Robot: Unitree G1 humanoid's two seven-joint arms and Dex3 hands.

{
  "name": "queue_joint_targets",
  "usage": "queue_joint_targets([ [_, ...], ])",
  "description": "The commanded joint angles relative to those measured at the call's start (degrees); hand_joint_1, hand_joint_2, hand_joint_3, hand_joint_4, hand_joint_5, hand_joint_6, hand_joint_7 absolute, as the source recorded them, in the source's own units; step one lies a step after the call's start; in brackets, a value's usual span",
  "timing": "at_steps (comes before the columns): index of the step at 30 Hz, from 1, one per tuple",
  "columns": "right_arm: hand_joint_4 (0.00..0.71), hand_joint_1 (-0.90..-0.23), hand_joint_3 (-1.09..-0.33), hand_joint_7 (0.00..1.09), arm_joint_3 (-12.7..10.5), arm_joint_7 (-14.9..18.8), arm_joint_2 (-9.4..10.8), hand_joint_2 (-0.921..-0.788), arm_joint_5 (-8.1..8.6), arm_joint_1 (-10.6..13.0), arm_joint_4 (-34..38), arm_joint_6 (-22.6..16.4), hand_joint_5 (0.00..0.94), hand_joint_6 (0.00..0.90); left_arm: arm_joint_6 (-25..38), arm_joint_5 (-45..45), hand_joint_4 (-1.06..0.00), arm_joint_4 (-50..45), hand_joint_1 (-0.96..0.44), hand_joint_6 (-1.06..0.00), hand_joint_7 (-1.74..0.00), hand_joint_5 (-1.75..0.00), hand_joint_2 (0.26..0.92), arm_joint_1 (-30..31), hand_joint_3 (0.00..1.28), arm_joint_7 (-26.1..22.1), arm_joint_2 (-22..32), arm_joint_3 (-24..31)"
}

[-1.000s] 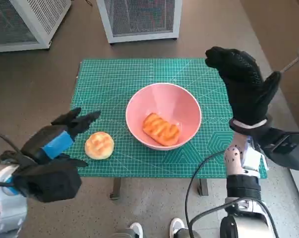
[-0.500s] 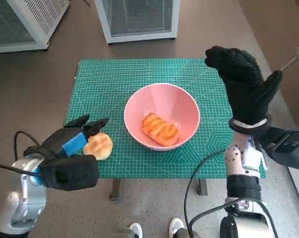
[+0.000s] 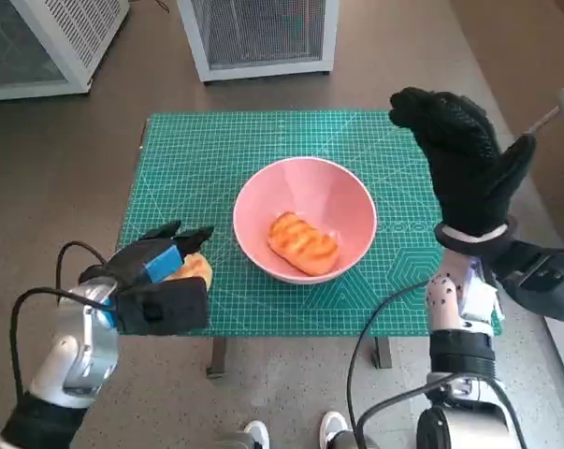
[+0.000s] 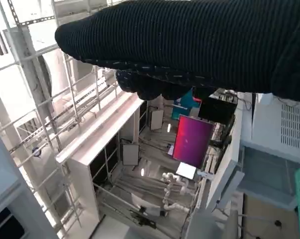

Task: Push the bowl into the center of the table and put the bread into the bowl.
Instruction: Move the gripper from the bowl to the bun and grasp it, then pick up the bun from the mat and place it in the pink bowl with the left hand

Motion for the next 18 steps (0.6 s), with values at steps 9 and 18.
queue_joint_targets([
  [9, 0.232, -0.579, -0.595, 0.57, -0.01, -0.75, -0.34, -0.921, -2.00, 1.49, 0.72, -1.47, 0.002, 0.011, 2.84, 2.84, -0.38, 4.95, 0.04, -0.47, -0.09, -0.04, 0.798, -2.97, 0.04, 1.12, -1.44, -2.40],
  [18, 0.232, -0.579, -0.600, 0.56, -0.01, -0.96, -0.38, -0.921, -2.72, 1.34, 1.16, -2.03, 0.001, 0.007, -1.57, 2.77, -0.70, 2.45, 0.02, -0.59, -1.03, -0.93, 0.907, -1.96, 0.08, 7.16, -0.15, 0.00],
])
